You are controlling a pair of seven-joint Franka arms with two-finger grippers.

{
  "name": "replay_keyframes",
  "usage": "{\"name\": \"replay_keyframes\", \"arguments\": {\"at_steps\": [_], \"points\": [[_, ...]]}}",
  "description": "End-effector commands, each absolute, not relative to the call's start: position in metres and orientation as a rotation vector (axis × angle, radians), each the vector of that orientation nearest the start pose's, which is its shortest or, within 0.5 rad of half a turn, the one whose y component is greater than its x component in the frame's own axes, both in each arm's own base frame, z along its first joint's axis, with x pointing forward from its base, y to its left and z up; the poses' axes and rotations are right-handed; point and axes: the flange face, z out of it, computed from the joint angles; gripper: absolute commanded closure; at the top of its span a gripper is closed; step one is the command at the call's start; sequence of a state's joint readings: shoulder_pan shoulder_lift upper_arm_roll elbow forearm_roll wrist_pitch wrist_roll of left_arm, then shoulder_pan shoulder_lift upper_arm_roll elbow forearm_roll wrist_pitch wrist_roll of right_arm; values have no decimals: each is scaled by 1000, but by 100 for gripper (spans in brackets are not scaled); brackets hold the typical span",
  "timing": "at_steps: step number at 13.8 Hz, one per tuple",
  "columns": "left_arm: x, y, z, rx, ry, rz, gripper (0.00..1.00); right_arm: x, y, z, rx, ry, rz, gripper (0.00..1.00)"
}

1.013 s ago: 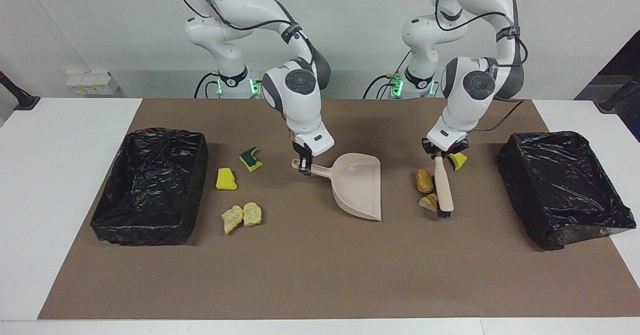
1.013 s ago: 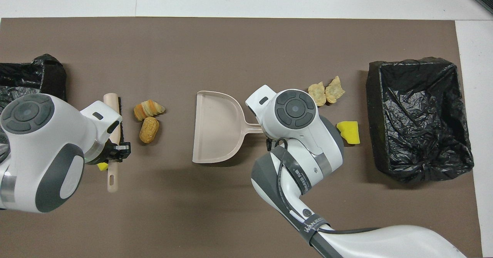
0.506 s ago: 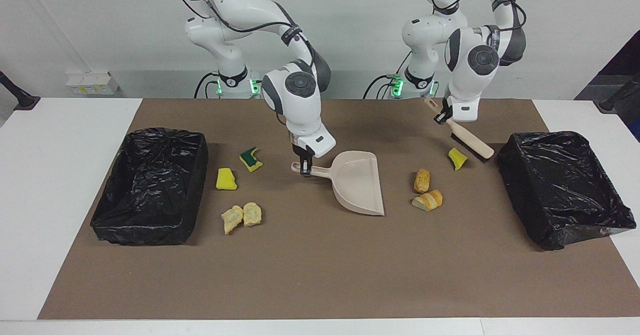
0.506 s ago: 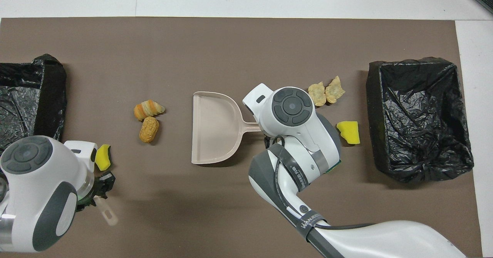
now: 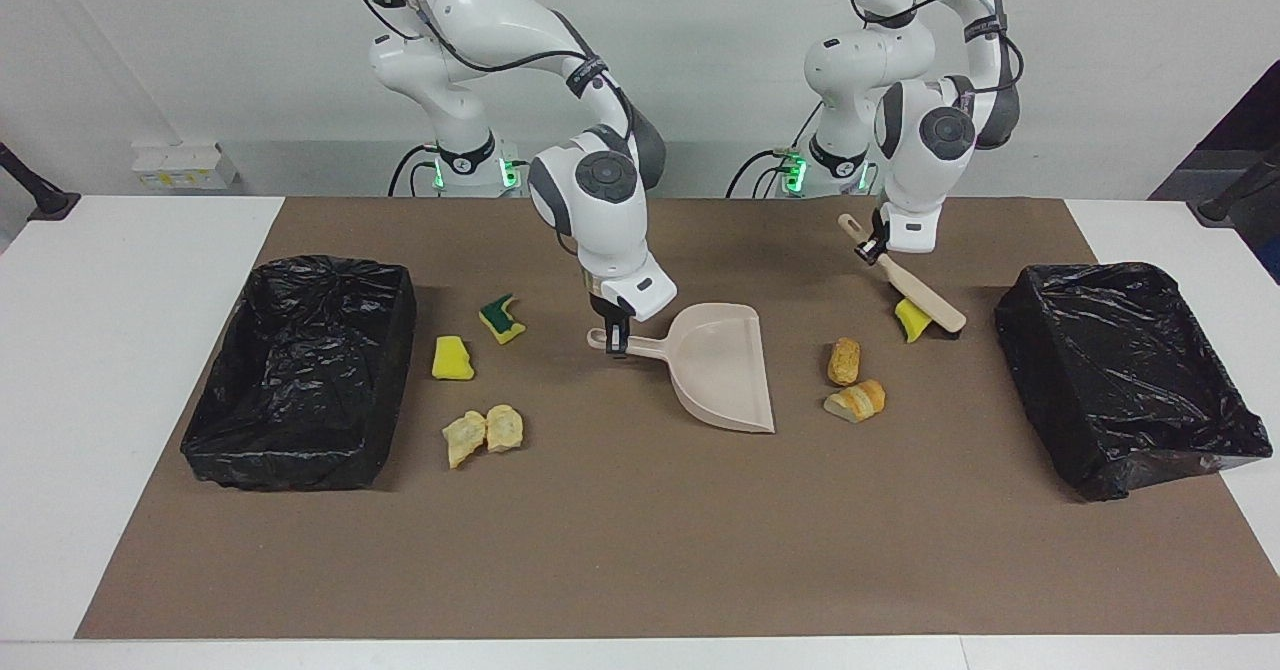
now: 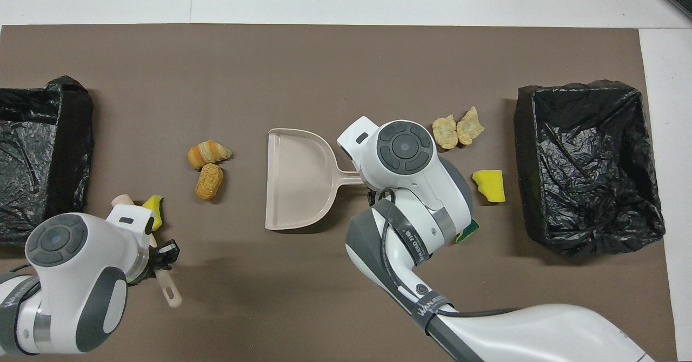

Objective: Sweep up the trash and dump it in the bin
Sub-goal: 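Sweep the bread and sponge into the dustpan with the left gripper's brush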

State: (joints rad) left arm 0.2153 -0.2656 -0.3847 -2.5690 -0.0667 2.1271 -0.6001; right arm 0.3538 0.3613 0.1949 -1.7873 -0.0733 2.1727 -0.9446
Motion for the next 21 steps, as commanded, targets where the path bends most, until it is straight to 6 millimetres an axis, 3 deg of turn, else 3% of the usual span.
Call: {"name": "replay_keyframes", "arguments": {"at_steps": [1, 6, 9, 12, 14, 16, 17, 18, 21], "points": [[439, -72, 343, -3064, -485, 260, 100, 561, 332, 354, -2258, -2190, -54, 100], [484, -88, 342, -3230, -113, 247, 100, 560, 332, 354, -2259, -2188, -55, 100], [488, -100, 342, -3286, 78, 242, 100, 561, 334, 355, -2267, -2179, -62, 100], [475, -155, 346, -3329, 246, 243, 100, 559, 334, 354, -2268, -2178, -57, 100], [458, -206, 351, -3362, 332, 247, 100, 560, 333, 354, -2274, -2169, -58, 100], [453, -221, 355, -3388, 336, 252, 100, 559, 334, 354, -2273, -2169, -58, 100], [453, -236, 366, -3393, 336, 248, 100, 560, 333, 354, -2274, -2169, -58, 100], [457, -242, 375, -3400, 312, 226, 100, 561, 334, 355, -2275, -2167, -63, 100], [470, -226, 390, -3358, 297, 183, 100, 562, 334, 358, -2278, -2157, -81, 100]]}}
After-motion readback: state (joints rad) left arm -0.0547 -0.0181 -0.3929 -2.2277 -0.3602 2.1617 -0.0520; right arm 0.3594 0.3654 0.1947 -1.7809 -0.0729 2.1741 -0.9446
